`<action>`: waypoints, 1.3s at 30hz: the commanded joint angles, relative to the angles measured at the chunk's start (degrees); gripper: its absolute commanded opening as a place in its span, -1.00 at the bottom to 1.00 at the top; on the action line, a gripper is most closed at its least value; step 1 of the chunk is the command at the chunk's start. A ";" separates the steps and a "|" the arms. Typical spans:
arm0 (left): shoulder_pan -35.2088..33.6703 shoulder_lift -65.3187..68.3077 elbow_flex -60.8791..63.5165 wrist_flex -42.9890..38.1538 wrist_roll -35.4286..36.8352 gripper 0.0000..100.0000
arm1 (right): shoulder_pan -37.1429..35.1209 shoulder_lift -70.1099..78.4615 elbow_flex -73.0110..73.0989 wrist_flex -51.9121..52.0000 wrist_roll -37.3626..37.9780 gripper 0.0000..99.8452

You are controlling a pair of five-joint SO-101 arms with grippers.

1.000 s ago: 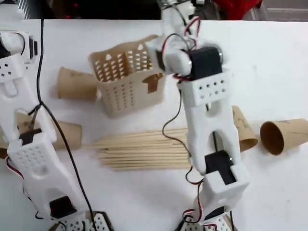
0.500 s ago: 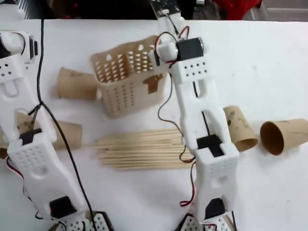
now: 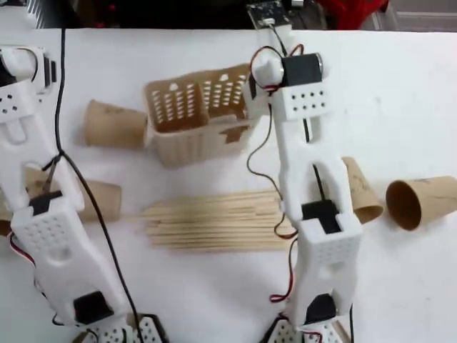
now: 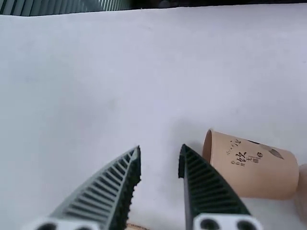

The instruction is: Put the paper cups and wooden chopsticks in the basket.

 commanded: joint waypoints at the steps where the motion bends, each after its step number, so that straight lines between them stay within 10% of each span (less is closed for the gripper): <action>1: 0.92 -0.31 -1.58 0.26 -0.18 -0.70 | 0.66 -8.04 0.88 0.48 -0.97 -0.97; 20: 1.01 -0.31 -1.58 1.93 -0.35 -0.70 | 0.92 -18.24 20.48 -2.77 -4.84 -0.96; 30: 1.98 -1.01 -2.20 3.16 -0.35 -0.70 | 0.48 -25.45 20.22 -0.40 -4.22 -0.44; 39: 2.33 -11.21 -1.93 6.24 -0.09 -0.70 | 7.16 -40.66 24.26 0.22 14.51 -0.70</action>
